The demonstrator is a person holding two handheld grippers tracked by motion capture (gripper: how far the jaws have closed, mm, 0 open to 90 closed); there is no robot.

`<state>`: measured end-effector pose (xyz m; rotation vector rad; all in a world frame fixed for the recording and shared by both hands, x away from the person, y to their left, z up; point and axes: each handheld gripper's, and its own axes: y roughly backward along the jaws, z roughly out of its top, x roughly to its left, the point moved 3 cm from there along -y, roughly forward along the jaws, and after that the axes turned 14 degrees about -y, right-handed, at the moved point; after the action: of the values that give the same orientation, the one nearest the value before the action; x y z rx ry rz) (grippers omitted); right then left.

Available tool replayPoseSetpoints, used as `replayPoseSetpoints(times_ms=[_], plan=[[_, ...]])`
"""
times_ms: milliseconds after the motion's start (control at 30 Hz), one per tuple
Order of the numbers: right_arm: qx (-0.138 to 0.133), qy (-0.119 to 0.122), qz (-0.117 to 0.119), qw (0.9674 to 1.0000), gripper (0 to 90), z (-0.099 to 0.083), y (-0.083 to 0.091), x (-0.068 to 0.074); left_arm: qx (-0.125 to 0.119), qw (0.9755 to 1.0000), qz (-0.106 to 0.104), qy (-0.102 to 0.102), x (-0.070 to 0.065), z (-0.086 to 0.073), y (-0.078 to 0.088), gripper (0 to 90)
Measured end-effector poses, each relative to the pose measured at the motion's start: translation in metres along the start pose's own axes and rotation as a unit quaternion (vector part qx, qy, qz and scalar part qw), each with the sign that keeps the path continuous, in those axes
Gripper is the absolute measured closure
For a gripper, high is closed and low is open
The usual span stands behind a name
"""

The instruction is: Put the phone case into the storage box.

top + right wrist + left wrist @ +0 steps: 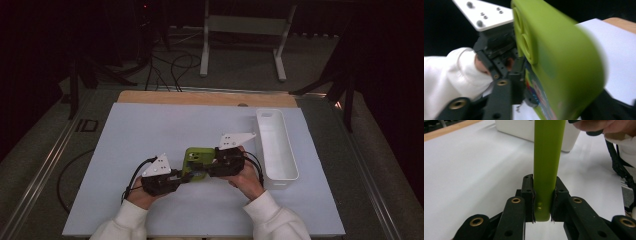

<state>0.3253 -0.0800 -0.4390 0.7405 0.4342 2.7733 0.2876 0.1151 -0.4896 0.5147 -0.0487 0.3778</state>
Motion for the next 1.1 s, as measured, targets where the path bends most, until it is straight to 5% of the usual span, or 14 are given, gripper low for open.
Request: replayPoseSetpoints(times_ms=[200,533,1100], plan=[[-0.003,-0.018,-0.021,0.9996,32.5,-0.001,-0.0037,-0.0018,0.0,0.9999,0.015,-0.003,0.0007,0.0003,0.001,77.4],[-0.026,-0.03,-0.06,0.9974,13.6,0.0006,0.0021,-0.0041,0.003,0.9997,0.025,-0.001,0.0021,-0.0001,0.0019,77.3],[-0.038,-0.023,-0.101,0.9939,8.2,-0.0002,0.0035,-0.0027,0.008,0.999,0.043,0.006,0.0052,-0.001,0.0039,77.2]])
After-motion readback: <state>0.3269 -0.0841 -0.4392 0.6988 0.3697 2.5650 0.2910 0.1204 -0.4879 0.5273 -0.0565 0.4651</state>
